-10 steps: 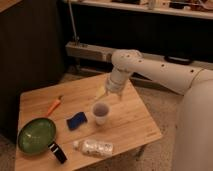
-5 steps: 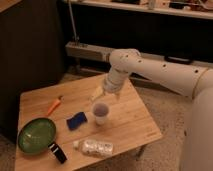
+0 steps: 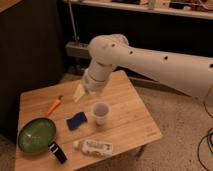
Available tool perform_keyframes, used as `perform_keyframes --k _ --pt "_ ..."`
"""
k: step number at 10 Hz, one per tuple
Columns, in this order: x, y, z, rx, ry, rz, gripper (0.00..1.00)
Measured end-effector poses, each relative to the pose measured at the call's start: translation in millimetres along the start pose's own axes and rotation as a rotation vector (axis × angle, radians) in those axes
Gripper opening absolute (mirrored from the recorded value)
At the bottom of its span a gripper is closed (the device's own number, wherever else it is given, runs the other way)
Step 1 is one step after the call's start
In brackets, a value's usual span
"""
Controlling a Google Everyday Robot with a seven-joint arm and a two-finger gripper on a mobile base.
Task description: Knock the eraser over
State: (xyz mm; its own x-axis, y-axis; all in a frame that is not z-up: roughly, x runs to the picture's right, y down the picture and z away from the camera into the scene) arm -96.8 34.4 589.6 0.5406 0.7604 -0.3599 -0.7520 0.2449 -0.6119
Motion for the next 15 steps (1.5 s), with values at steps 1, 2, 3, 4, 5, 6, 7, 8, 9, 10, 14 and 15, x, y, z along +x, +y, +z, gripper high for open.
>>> perform_keyframes --k 1,2,3,4,5,6,7,8,9,10,14,15 --pt "3 28 -2 -0.027 0.003 -0.075 0.37" --pt "5 49 0 -0.055 0.006 -0.136 0.31" --pt "6 65 1 -0.075 0.008 -0.180 0.29" --pt "7 65 1 -0.077 0.008 -0.184 0.29" --pt "7 66 1 -0.077 0.007 -0.184 0.29" --pt "7 66 1 -0.077 0.008 -0.185 0.29" --pt "7 66 1 -0.077 0.007 -0.185 0.29" --pt "7 66 1 -0.077 0.007 -0.185 0.29" --pt "7 66 1 -0.077 0.007 -0.185 0.29" --pt "7 67 1 -0.078 0.008 -0.188 0.29" --pt "6 129 29 -0.094 0.061 -0.361 0.29" --pt "10 152 41 -0.097 0.081 -0.404 0.29"
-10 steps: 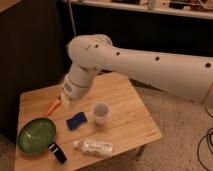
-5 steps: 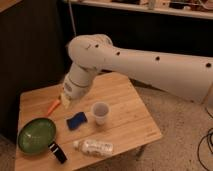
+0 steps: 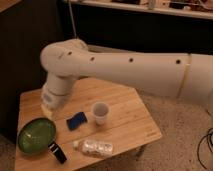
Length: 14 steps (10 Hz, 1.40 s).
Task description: Knock the eraser over
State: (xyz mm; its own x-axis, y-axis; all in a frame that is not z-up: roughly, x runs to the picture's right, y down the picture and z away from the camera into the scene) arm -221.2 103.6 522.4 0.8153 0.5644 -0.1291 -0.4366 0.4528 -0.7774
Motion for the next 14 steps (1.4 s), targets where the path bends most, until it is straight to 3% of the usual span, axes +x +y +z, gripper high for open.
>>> perform_keyframes --k 3,7,11,14 --pt "-16 47 44 -0.035 0.050 -0.130 0.29" --pt "-6 73 80 -0.076 0.095 -0.220 0.29" --pt "26 67 122 -0.068 0.177 -0.228 0.29" --pt "34 64 147 -0.069 0.205 -0.229 0.29"
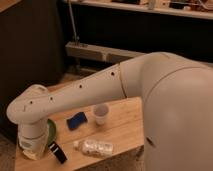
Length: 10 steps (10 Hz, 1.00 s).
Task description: Knock the eraser over
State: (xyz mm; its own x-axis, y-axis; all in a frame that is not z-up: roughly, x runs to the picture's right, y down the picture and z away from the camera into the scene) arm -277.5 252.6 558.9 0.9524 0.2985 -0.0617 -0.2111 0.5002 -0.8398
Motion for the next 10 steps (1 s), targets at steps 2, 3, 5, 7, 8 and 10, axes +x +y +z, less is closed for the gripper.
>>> perform_keyframes --k 2,3,5,7,8,10 --pt "-3 2 12 -0.020 0.015 -0.013 0.29" --pt "-5 3 20 -0.030 0.023 -0.020 0.29" --pt "-2 -1 32 -0.049 0.029 -0.016 0.29" --pt "5 -6 36 -0.068 0.028 -0.008 0.29" --pt "7 -7 36 -0.074 0.026 -0.007 0.29" --pt "13 -7 36 -0.095 0.028 -0.013 0.29"
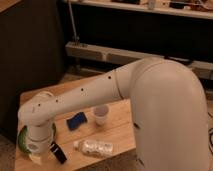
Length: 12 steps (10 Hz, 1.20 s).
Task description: Knock the eraser over
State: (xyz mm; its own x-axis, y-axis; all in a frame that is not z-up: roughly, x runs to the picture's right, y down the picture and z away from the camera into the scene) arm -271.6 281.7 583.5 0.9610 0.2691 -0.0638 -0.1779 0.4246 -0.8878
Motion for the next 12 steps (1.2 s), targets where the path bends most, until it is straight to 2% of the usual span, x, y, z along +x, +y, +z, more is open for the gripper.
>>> perform_keyframes --k 3,6,8,9,12 --pt "6 0 5 -0.022 0.019 0.001 0.29" --pt "14 -7 9 -0.017 0.041 0.020 0.29" --pt "19 -14 8 0.009 0.045 0.043 0.29" --pt "20 -20 8 0.029 0.034 0.062 0.29" --pt "20 -50 -5 0.115 -0.030 0.145 0.29"
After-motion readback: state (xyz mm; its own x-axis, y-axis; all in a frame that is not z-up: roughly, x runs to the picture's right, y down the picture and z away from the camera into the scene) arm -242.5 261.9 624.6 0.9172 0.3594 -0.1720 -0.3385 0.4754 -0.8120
